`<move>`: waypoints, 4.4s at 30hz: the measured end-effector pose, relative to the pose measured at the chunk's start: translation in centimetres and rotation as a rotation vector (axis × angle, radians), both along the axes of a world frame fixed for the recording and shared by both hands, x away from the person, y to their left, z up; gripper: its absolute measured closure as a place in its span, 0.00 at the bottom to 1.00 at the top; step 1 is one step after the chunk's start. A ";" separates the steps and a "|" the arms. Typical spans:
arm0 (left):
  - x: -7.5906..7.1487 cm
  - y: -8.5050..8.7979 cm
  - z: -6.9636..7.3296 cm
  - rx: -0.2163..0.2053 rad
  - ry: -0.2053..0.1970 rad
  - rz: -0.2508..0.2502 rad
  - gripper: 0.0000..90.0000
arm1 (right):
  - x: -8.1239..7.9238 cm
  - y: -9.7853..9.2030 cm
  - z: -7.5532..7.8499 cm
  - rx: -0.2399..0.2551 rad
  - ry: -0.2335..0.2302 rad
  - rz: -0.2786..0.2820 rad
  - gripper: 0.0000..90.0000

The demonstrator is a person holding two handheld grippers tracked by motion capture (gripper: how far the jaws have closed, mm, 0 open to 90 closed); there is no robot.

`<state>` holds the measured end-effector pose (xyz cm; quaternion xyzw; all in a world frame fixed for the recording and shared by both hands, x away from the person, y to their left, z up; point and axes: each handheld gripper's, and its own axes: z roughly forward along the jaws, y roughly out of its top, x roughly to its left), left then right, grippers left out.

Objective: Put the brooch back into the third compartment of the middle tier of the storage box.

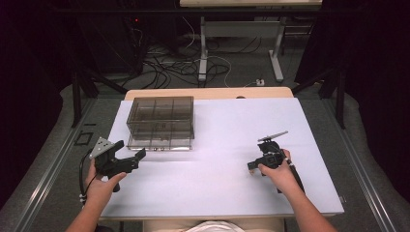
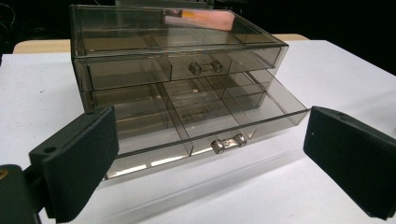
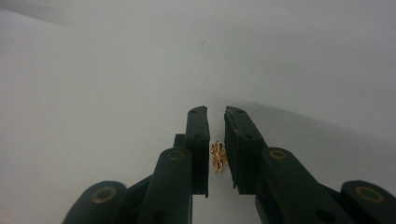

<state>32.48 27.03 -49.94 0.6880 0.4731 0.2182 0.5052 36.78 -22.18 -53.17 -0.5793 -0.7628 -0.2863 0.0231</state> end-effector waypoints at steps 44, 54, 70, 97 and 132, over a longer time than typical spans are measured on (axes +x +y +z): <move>0.0 0.0 0.0 0.002 -0.001 -0.001 0.04 | 0.0 -0.1 0.0 0.013 0.037 -0.007 0.99; 0.0 0.0 0.0 0.002 -0.002 -0.001 0.04 | -0.1 -0.3 0.2 0.024 0.029 -0.019 1.00; 0.0 0.1 0.0 0.003 -0.004 -0.001 0.04 | -0.1 -1.1 0.6 0.050 0.006 -0.056 1.00; 0.0 0.0 0.0 -0.001 -0.001 0.000 0.04 | -0.3 -2.8 1.4 0.203 -0.142 -0.191 1.00; 0.0 0.1 0.0 0.004 -0.006 0.004 0.04 | -0.7 0.0 2.3 0.226 -0.254 -0.148 1.00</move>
